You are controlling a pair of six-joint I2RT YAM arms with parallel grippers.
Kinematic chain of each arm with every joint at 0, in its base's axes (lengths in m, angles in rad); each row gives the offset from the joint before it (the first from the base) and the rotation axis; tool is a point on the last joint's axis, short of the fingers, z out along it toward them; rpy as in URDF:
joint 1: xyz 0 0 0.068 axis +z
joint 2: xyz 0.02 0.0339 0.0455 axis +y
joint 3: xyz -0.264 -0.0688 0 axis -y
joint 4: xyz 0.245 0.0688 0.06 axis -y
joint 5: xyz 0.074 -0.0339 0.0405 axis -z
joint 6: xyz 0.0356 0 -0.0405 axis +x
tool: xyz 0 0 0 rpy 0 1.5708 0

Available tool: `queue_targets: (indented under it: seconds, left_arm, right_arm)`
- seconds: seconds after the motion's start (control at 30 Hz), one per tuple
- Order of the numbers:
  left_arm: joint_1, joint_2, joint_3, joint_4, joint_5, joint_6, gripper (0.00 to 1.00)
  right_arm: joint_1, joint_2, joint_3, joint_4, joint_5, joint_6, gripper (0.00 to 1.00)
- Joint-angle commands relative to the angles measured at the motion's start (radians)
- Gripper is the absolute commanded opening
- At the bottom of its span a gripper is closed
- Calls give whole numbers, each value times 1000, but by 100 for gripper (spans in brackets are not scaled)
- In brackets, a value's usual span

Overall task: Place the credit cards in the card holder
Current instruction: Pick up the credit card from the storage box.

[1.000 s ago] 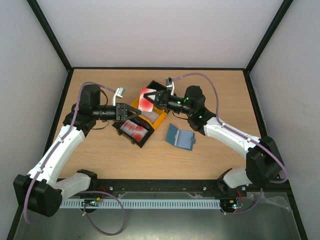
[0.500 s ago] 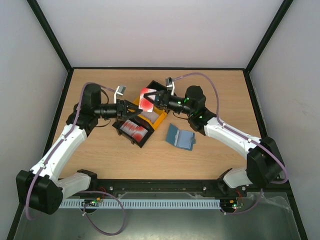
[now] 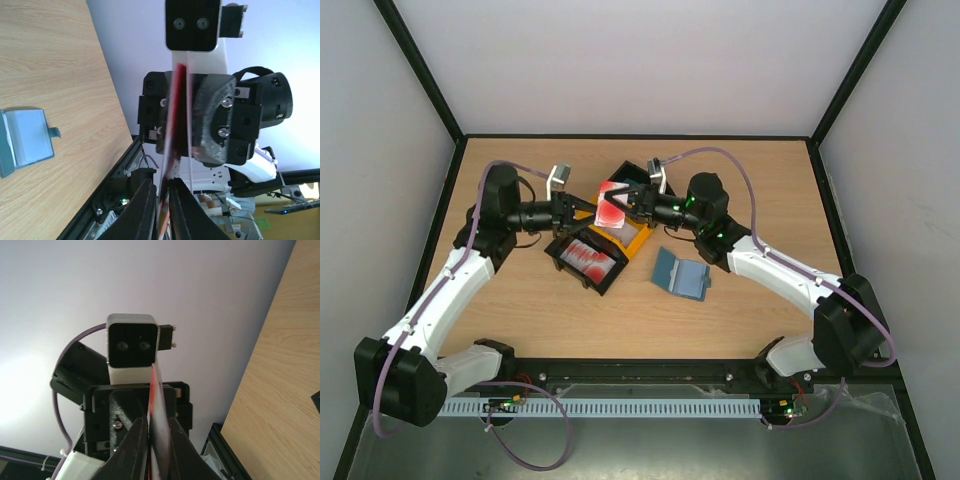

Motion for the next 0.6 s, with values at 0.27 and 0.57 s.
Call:
queue_targets:
  seconds: [0.27,0.57]
  left_arm:
    - [87,-20,0,8,-37,-65,2]
    - [200,-48,11,-110,-64,24,3]
  right_arm:
    - [-6,-28,-101,24,34,21,8]
    - [-48,-90,-169,-12,84,2,2]
